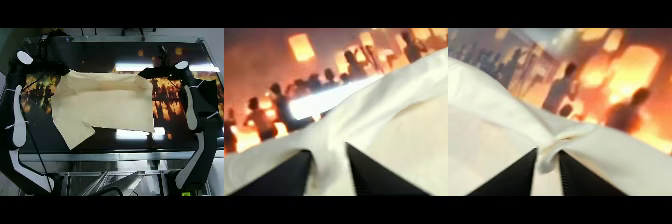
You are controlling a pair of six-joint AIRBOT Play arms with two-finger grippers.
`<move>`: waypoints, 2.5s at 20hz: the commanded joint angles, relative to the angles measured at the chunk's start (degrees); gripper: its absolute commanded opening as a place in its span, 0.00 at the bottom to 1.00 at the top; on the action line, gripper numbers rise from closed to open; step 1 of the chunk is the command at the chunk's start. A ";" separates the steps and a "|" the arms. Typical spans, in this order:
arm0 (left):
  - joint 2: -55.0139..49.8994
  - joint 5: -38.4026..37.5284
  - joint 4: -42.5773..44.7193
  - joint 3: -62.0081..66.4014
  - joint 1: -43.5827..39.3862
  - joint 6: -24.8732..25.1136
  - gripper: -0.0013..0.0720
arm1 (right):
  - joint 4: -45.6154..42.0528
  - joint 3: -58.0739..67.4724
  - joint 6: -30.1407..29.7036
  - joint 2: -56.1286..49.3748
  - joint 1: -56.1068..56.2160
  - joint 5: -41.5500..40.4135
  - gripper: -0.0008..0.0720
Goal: Fold the shirts.
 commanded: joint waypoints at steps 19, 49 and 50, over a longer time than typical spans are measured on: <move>16.02 -5.51 2.23 -49.18 20.24 -8.61 0.92 | -1.05 -8.50 15.54 12.85 -20.28 33.14 0.42; -2.89 -18.18 -8.52 -30.91 20.13 -0.02 0.04 | -7.54 -36.74 17.05 18.58 -19.47 25.42 0.43; -2.80 -18.36 -8.57 -30.91 20.41 0.00 0.04 | -7.52 -37.59 17.49 17.55 -19.47 26.75 0.43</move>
